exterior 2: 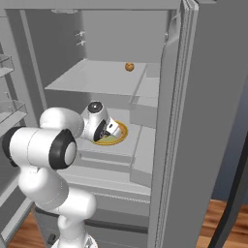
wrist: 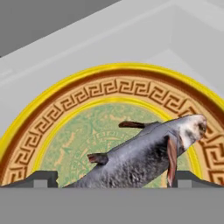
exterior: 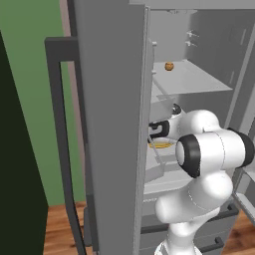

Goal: Retrieve the fish from the fridge and place it on the saucepan with marinade on the stove.

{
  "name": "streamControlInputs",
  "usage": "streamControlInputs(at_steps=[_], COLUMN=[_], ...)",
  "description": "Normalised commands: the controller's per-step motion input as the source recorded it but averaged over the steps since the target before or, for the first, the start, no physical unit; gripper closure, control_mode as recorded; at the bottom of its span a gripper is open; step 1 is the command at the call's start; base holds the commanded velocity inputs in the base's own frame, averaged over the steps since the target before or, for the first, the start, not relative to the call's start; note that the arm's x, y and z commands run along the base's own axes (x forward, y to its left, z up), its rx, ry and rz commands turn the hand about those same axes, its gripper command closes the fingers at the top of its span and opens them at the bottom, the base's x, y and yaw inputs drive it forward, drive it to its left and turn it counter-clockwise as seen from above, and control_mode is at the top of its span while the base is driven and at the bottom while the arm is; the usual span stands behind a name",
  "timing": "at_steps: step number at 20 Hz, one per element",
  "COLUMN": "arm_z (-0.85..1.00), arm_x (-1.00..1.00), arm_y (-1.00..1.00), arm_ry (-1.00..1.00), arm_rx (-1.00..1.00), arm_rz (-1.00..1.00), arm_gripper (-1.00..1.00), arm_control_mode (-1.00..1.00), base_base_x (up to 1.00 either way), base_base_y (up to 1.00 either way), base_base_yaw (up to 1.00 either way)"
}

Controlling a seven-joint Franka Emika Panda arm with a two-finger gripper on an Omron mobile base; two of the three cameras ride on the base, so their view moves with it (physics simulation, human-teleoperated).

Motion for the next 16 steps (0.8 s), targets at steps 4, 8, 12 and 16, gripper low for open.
streamControlInputs(at_steps=[4, 8, 12, 16], arm_z=[0.00, 0.00, -0.06, -0.17], arm_x=[0.00, 0.06, 0.09, 0.06], arm_y=[-0.01, 0.00, 0.00, 0.00], arm_ry=[-0.04, -0.01, 0.00, 0.00], arm_rx=[0.00, 0.00, 0.00, 0.00], arm_rz=[0.00, 0.00, 0.00, 0.00], arm_gripper=[-1.00, -1.00, -1.00, -1.00], arm_control_mode=[-1.00, -1.00, -1.00, -1.00], base_base_x=[0.00, 0.00, 0.00, 0.00], base_base_y=[0.00, 0.00, 0.00, 0.00], base_base_yaw=[0.00, 0.00, 0.00, 0.00])
